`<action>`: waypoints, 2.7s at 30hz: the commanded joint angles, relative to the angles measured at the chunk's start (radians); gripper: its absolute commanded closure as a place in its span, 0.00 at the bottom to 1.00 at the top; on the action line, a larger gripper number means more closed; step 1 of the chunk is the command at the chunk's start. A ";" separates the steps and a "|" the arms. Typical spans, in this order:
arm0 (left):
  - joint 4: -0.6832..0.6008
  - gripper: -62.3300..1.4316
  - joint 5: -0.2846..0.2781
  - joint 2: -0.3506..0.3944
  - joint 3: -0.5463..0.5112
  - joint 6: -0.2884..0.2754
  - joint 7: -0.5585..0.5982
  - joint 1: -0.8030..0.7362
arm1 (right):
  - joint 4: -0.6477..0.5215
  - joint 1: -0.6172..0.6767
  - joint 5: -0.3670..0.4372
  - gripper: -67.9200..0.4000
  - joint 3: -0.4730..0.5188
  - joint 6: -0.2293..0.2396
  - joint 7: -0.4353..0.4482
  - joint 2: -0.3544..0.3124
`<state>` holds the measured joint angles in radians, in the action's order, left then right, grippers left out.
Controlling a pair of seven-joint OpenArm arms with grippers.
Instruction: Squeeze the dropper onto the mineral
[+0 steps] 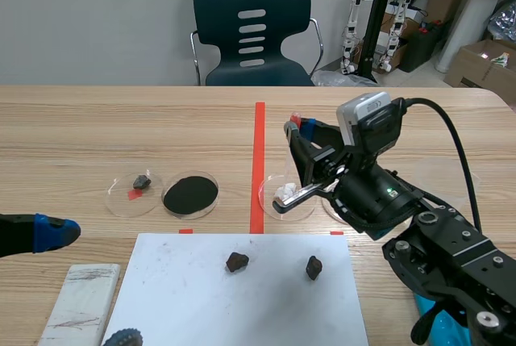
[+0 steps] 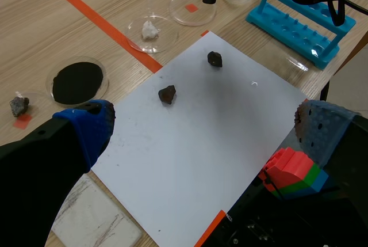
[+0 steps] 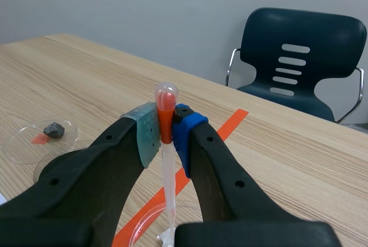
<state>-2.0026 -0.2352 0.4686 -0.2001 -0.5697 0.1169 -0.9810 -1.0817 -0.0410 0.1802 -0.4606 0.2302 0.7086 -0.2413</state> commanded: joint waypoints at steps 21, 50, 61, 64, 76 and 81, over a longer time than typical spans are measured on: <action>-0.007 0.00 -0.010 -0.003 -0.002 0.001 0.014 -0.002 | -0.016 -0.023 -0.012 0.97 0.001 -0.032 0.023 -0.002; -0.007 0.00 -0.010 -0.003 -0.002 0.001 0.014 -0.002 | -0.016 -0.023 0.001 0.98 0.001 -0.021 0.014 -0.002; -0.007 0.00 -0.010 -0.003 -0.002 0.001 0.014 -0.002 | -0.016 -0.023 0.001 0.98 0.001 -0.021 0.015 -0.002; -0.007 0.00 -0.010 -0.003 -0.002 0.001 0.014 -0.002 | -0.016 -0.023 0.001 0.98 0.001 -0.021 0.015 -0.002; -0.007 0.00 -0.010 -0.003 -0.002 0.001 0.014 -0.002 | -0.017 -0.023 0.008 0.98 0.001 -0.021 0.015 -0.002; -0.007 0.00 -0.010 -0.003 -0.002 0.001 0.014 -0.002 | -0.017 -0.023 0.008 0.98 0.001 -0.021 0.015 -0.002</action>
<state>-2.0026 -0.2352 0.4686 -0.2001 -0.5697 0.1169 -0.9810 -1.0817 -0.0410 0.1741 -0.4606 0.2066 0.7059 -0.2413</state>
